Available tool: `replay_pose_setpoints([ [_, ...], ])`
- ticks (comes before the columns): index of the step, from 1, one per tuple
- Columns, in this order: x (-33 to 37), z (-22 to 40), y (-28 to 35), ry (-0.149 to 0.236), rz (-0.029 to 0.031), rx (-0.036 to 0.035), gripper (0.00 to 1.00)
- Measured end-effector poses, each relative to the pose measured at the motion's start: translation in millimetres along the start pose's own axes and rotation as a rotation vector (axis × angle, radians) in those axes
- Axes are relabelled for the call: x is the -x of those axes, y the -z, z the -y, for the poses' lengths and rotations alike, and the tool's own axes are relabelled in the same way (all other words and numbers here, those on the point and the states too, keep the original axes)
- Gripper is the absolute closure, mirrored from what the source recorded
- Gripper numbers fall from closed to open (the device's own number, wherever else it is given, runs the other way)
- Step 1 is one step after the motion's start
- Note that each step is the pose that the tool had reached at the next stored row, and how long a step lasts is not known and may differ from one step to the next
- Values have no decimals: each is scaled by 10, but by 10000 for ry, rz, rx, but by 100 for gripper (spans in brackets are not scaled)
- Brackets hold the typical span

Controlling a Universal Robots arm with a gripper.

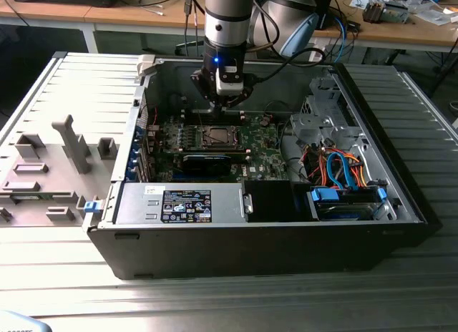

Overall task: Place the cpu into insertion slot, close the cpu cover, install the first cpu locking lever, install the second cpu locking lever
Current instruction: 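Install the first cpu locking lever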

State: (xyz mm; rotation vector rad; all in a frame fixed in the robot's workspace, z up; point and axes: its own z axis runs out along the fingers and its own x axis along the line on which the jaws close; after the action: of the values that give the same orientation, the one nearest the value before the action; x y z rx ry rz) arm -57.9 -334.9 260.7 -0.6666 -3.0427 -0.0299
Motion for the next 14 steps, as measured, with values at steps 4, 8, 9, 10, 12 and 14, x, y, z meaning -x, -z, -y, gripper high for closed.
replay_pose_setpoints([
  [4,0,0,0,97,-1,-2,89],
  [8,0,0,0,184,-3,-5,89],
  [9,0,0,0,230,-3,-6,89],
  [10,0,0,0,251,-4,-6,89],
  [12,0,0,0,293,-5,-7,89],
  [14,0,0,0,339,-6,-8,89],
])
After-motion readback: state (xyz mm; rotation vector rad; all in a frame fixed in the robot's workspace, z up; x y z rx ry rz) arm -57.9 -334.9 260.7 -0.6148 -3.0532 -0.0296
